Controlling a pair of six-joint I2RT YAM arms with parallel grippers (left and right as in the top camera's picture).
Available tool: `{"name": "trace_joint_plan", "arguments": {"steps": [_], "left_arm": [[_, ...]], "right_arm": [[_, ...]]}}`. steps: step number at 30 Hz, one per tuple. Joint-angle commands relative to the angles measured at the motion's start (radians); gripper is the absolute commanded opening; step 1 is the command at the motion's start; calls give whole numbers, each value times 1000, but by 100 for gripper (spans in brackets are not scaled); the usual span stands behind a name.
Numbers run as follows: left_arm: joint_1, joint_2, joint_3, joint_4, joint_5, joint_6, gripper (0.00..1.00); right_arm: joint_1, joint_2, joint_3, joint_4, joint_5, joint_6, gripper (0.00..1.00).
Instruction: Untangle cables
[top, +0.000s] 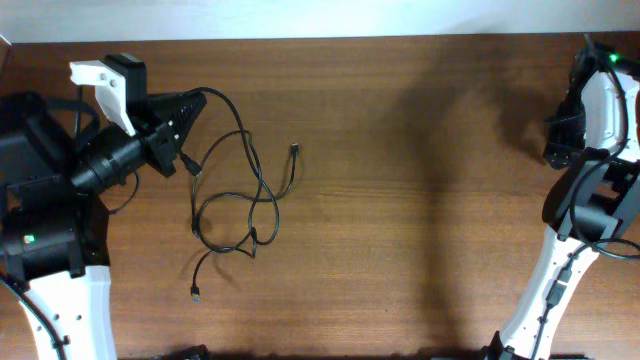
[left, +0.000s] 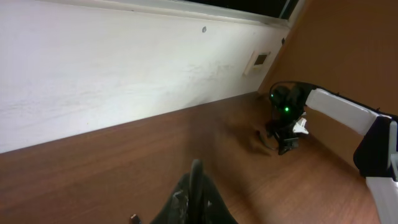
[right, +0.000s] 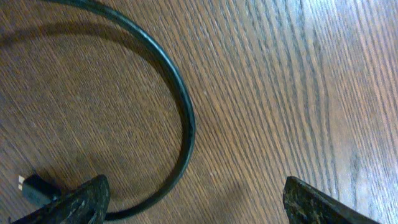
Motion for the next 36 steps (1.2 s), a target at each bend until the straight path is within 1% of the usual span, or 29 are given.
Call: {"name": "trace_joint_plan", "arguments": {"steps": [1, 4, 5, 6, 7, 9, 12, 14, 17, 20, 22, 23, 24, 25, 27, 28, 29, 30, 31, 36], "left_arm": [[-5, -17, 5, 2, -6, 7, 0], [-5, -17, 5, 2, -6, 5, 0], [-5, -17, 5, 2, -6, 4, 0], [-5, -17, 5, 3, -6, 4, 0], [-5, -17, 5, 2, -6, 4, 0], [-5, -17, 5, 2, -3, 4, 0], [-5, -17, 5, 3, -3, -4, 0], [-5, -17, 5, 3, -3, -12, 0], [-5, -17, 5, 3, -4, -14, 0], [-5, -17, 5, 3, -4, -14, 0], [-5, -17, 5, 3, -7, -14, 0], [-5, -17, 5, 3, -7, -14, 0], [-5, -17, 5, 3, -7, -14, 0], [-5, -17, 5, 3, -7, -13, 0], [-5, -17, 5, 7, -16, -14, 4], [-5, -17, 5, 9, -33, -14, 5], [-5, -17, 5, 9, -51, -14, 6], [-5, -17, 5, 9, -69, -14, 6], [-5, -17, 5, 9, -81, -14, 5], [-5, -17, 5, 10, -93, -14, 2]], "right_arm": [[-1, -2, -35, 7, 50, -10, 88], [-1, -2, -93, 35, 45, -10, 88], [-1, -2, -118, 50, 45, -10, 77], [-1, -2, -139, 64, 45, -10, 42], [-1, -2, -164, 80, 45, -10, 4], [0, -2, -211, 119, 45, -10, 4], [5, -4, -209, 156, 45, -34, 4], [11, -20, -138, 232, 39, -207, 4], [22, -22, -1, 315, 40, -428, 4], [34, -22, 150, 414, 34, -782, 4], [48, -22, 240, 503, 27, -1115, 4], [56, -22, 263, 536, 14, -1251, 4], [66, -22, 271, 590, 12, -1402, 4], [72, -22, 271, 629, 11, -1498, 4], [80, -14, 261, 693, 10, -1691, 4], [85, -6, 245, 727, -5, -1824, 4], [85, -2, 236, 732, -31, -1896, 4], [85, 3, 220, 730, -61, -1954, 4], [84, 6, 206, 730, -74, -1976, 4], [59, 45, 74, 834, -79, -1974, 4]]}}
